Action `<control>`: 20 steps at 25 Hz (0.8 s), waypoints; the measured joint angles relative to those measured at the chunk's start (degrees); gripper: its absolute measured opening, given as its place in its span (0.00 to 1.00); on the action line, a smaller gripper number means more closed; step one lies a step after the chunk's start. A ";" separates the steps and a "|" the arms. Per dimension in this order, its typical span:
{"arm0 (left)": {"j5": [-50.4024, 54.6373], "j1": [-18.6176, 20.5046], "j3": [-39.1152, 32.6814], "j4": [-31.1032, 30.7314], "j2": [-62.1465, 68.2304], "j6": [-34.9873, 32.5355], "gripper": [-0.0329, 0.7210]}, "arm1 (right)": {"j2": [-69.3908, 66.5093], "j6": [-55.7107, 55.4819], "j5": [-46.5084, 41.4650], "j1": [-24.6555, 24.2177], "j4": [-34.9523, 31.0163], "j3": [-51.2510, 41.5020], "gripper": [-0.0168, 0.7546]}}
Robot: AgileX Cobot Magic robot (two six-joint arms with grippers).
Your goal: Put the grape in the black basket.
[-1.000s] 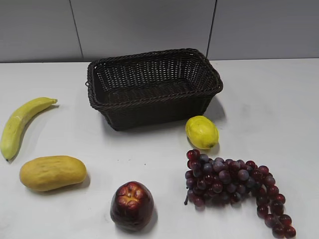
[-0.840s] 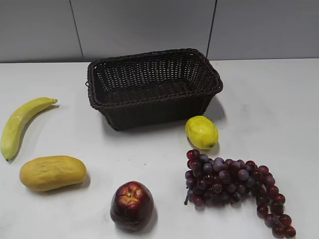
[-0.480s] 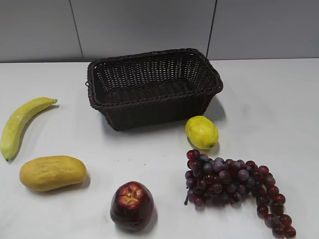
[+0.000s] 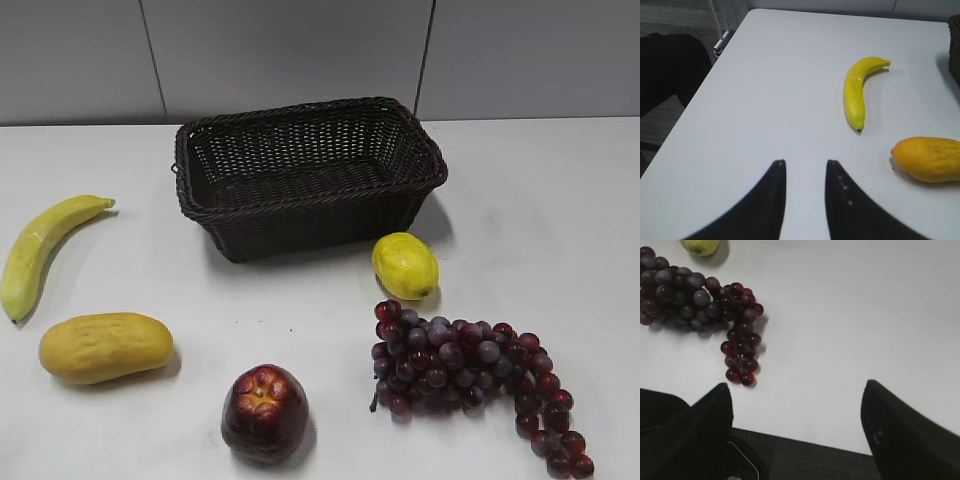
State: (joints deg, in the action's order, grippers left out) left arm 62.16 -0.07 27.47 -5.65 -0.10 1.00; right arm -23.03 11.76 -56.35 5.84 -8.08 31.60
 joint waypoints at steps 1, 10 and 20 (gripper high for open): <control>0.00 0.00 0.00 0.00 0.00 0.00 0.33 | -2.48 1.82 1.13 0.00 -1.18 0.00 0.80; 0.00 0.00 0.00 0.00 0.00 0.00 0.33 | -25.39 20.13 7.46 0.00 -6.43 1.81 0.79; 0.00 0.00 0.00 0.00 0.00 0.00 0.33 | -43.71 43.48 16.55 0.00 -13.82 8.67 0.79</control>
State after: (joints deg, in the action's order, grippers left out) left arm 62.16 -0.07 27.47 -5.65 -0.10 1.00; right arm -66.74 55.24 -39.80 5.84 -21.91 40.27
